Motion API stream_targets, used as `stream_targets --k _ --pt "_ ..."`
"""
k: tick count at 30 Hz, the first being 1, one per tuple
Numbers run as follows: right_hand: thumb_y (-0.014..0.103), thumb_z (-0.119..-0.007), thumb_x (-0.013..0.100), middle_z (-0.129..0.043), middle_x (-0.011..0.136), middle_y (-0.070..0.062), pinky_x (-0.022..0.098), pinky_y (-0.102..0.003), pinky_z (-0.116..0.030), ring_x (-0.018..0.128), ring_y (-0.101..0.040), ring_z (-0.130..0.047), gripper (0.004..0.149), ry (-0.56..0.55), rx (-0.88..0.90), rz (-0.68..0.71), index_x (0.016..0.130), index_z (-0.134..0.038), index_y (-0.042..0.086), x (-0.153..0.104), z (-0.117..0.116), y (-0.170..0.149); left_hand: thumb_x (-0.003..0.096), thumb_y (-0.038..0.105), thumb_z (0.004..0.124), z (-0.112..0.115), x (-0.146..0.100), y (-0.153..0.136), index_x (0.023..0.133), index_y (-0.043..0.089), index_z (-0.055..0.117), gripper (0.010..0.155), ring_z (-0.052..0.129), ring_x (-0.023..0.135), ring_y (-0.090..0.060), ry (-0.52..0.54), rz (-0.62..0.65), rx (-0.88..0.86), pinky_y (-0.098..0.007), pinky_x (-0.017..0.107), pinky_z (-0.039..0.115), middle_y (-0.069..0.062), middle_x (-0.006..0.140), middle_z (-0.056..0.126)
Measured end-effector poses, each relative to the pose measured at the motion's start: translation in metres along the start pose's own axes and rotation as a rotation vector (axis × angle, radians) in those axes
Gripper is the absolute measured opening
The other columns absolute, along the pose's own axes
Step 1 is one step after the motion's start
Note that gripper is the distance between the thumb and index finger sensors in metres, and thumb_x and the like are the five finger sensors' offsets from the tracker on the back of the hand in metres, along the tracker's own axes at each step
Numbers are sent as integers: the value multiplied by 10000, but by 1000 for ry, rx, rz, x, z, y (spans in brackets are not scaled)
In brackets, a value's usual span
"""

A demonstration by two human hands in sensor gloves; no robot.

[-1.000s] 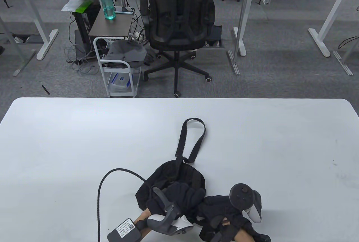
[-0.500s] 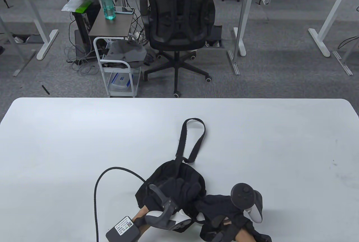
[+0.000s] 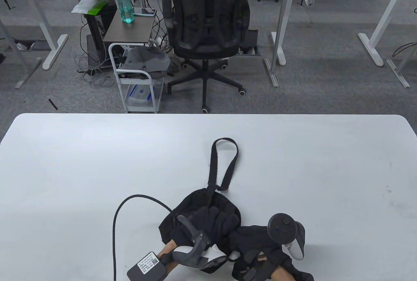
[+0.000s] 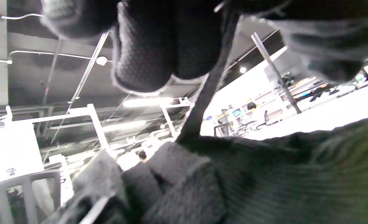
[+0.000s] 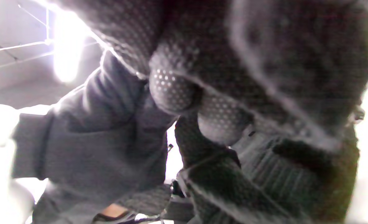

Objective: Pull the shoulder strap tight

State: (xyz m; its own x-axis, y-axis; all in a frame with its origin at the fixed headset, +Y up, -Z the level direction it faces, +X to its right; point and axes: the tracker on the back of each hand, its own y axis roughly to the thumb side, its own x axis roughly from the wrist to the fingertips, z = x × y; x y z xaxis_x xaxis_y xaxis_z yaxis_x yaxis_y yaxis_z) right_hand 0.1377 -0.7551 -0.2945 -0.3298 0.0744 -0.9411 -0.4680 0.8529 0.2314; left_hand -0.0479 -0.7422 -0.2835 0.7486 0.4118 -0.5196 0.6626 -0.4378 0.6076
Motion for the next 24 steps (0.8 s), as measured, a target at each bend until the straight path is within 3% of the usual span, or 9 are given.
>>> stream_targets --k 7,13,17,24 --pt "348 -851 428 -1108 451 -135 391 -535 -844 337 -333 -1088 368 19 10 -14 485 -1047 41 1 -1 -3 323 452 535 2 -1 -13 962 351 567 648 1020 621 -147 -22 -32 -32 -337 424 834 119 671 980" --pt "422 -836 436 -1068 577 -175 435 -562 -803 444 -376 -1056 442 -10 -8 -26 601 -1008 50 2 -7 -8 335 442 554 -10 -1 3 961 302 582 642 1031 631 -154 21 13 47 -335 426 847 103 686 993" --pt "404 -836 431 -1086 522 -163 413 -552 -820 394 -361 -1071 416 -50 -23 -7 547 -1020 50 2 -7 -7 331 441 558 -12 -2 12 957 299 585 643 1039 651 -140 38 18 124 -325 433 861 118 733 997" --pt "344 -836 433 -1101 456 -138 391 -539 -840 338 -335 -1084 373 -39 14 -13 498 -1038 38 2 -5 -4 323 451 527 -2 0 4 965 353 561 650 1025 679 -149 16 -4 42 -350 456 844 124 785 979"
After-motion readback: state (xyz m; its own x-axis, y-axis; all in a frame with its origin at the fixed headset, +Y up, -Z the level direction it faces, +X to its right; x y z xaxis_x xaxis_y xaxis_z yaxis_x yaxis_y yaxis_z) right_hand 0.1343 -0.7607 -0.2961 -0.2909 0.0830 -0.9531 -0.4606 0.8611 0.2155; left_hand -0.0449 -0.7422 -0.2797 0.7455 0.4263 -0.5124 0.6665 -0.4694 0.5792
